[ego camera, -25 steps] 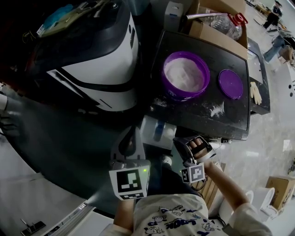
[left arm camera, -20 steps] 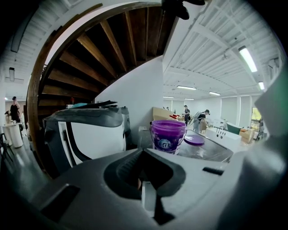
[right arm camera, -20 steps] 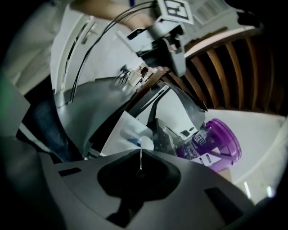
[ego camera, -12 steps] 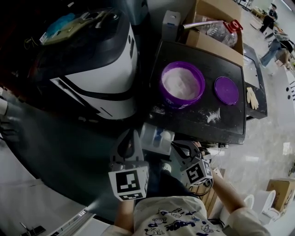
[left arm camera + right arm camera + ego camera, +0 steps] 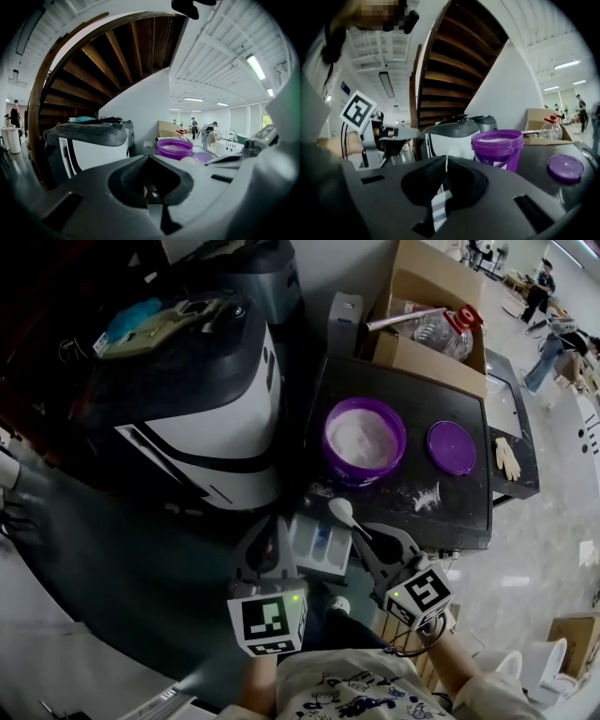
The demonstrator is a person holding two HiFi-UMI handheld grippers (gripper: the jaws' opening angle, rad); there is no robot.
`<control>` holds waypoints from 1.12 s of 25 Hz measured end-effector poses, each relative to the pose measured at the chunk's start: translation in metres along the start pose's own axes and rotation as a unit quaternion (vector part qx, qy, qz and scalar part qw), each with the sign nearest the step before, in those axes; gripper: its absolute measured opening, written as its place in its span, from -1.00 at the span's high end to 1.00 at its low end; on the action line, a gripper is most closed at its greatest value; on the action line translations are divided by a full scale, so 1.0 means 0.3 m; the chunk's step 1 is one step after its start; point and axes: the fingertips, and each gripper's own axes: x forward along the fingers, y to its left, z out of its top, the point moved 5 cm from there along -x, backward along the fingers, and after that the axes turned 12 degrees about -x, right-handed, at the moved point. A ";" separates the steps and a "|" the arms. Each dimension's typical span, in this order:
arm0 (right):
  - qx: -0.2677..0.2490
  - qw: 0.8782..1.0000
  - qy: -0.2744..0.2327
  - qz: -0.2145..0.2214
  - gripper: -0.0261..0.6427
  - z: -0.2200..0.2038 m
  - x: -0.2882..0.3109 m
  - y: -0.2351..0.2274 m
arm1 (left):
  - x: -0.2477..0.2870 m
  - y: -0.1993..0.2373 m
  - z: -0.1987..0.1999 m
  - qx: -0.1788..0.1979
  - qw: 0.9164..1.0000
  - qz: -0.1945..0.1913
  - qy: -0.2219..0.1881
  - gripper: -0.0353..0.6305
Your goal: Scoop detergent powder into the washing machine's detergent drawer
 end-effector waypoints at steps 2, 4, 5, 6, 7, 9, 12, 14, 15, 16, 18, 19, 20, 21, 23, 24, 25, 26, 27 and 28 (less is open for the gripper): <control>0.030 0.999 -0.027 -0.010 0.86 0.056 -0.004 -0.018 | -0.001 -0.004 0.021 -0.005 1.000 0.001 -0.006 0.89; 0.051 0.997 -0.050 -0.021 0.86 0.106 -0.010 -0.037 | -0.002 -0.011 0.043 -0.006 1.000 0.000 -0.014 0.89; 0.058 0.996 -0.059 -0.028 0.86 0.129 -0.012 -0.046 | -0.003 -0.014 0.054 -0.006 1.000 -0.002 -0.018 0.89; 0.063 0.995 -0.068 -0.035 0.86 0.151 -0.013 -0.056 | -0.004 -0.017 0.066 -0.007 1.000 -0.003 -0.023 0.88; 0.066 0.994 -0.077 -0.043 0.86 0.173 -0.012 -0.067 | -0.004 -0.019 0.079 -0.007 1.000 -0.004 -0.028 0.89; 0.067 0.992 -0.091 -0.057 0.86 0.215 -0.009 -0.089 | -0.001 -0.023 0.108 -0.008 0.999 -0.007 -0.039 0.89; 0.063 0.989 -0.108 -0.079 0.86 0.271 -0.008 -0.116 | 0.003 -0.027 0.144 -0.006 0.999 -0.010 -0.051 0.89; 0.055 0.987 -0.118 -0.092 0.86 0.304 -0.009 -0.130 | 0.005 -0.028 0.164 -0.006 0.998 -0.011 -0.058 0.89; 0.050 0.986 -0.121 -0.098 0.86 0.319 -0.010 -0.135 | 0.005 -0.029 0.174 -0.007 0.998 -0.012 -0.061 0.89; 0.044 0.986 -0.124 -0.104 0.86 0.333 -0.011 -0.139 | 0.005 -0.030 0.184 -0.006 0.998 -0.013 -0.065 0.89; 0.034 0.985 -0.128 -0.114 0.86 0.358 -0.011 -0.150 | 0.008 -0.030 0.204 -0.006 0.997 -0.014 -0.072 0.89; 0.030 0.984 -0.130 -0.119 0.86 0.369 -0.011 -0.156 | 0.010 -0.030 0.213 -0.006 0.997 -0.014 -0.075 0.89; 0.026 0.983 -0.131 -0.124 0.86 0.378 -0.013 -0.162 | 0.012 -0.030 0.222 -0.006 0.997 -0.014 -0.078 0.89; 0.021 0.983 -0.132 -0.129 0.86 0.387 -0.014 -0.168 | 0.013 -0.030 0.231 -0.007 0.997 -0.014 -0.081 0.89; 0.011 0.981 -0.134 -0.139 0.86 0.402 -0.016 -0.178 | 0.014 -0.029 0.247 -0.007 0.996 -0.014 -0.087 0.89; 0.006 0.980 -0.135 -0.143 0.86 0.410 -0.017 -0.183 | 0.015 -0.028 0.255 -0.006 0.996 -0.014 -0.090 0.89; 0.002 0.980 -0.136 -0.148 0.86 0.418 -0.017 -0.188 | 0.016 -0.027 0.262 -0.005 0.996 -0.014 -0.093 0.89; -0.002 0.979 -0.138 -0.152 0.86 0.427 -0.017 -0.193 | 0.017 -0.026 0.269 -0.004 0.995 -0.015 -0.095 0.89; -0.007 0.978 -0.139 -0.157 0.86 0.435 -0.017 -0.197 | 0.018 -0.026 0.275 -0.002 0.995 -0.015 -0.097 0.89; -0.011 0.977 -0.141 -0.161 0.86 0.443 -0.016 -0.199 | 0.018 -0.025 0.281 -0.002 0.995 -0.015 -0.098 0.89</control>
